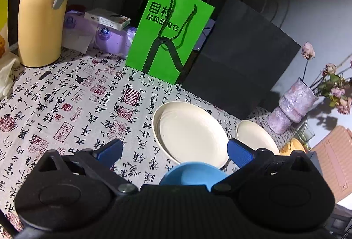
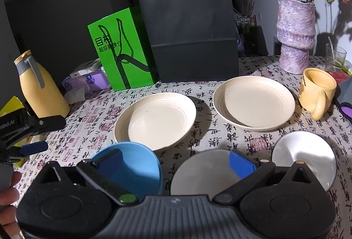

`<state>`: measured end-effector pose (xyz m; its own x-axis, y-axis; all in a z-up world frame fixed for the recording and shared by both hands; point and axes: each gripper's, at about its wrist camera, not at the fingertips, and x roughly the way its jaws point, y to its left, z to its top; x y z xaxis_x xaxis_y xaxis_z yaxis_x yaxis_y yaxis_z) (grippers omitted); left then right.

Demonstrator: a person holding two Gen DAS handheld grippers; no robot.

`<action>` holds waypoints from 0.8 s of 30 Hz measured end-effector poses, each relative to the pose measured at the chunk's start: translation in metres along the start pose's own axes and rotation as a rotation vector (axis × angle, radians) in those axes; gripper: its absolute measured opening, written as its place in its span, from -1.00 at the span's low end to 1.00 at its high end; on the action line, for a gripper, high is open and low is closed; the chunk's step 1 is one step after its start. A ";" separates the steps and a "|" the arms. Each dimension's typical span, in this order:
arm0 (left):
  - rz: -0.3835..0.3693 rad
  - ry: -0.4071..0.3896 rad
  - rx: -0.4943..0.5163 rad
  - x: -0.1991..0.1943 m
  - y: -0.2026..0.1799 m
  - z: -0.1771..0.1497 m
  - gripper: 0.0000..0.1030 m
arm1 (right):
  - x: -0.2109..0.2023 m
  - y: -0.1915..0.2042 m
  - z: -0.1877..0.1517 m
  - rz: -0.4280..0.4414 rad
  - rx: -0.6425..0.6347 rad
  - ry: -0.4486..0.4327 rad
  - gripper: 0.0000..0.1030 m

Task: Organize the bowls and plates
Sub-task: 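Move both open tools past the bowls toward the cream plate by the green bag, then close the left tool on the cream plate rim while the right tool closes beside it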

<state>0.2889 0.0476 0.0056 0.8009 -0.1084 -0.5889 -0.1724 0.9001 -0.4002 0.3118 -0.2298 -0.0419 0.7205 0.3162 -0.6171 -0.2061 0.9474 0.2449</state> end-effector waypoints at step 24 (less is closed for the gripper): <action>0.014 0.145 -0.143 0.092 0.021 0.047 1.00 | 0.083 0.003 0.048 -0.071 0.025 0.045 1.00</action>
<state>0.3864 0.0767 -0.0242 0.7089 -0.1646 -0.6858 -0.2710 0.8342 -0.4803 0.4026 -0.2028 -0.0566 0.7019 0.2505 -0.6668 -0.1384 0.9662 0.2173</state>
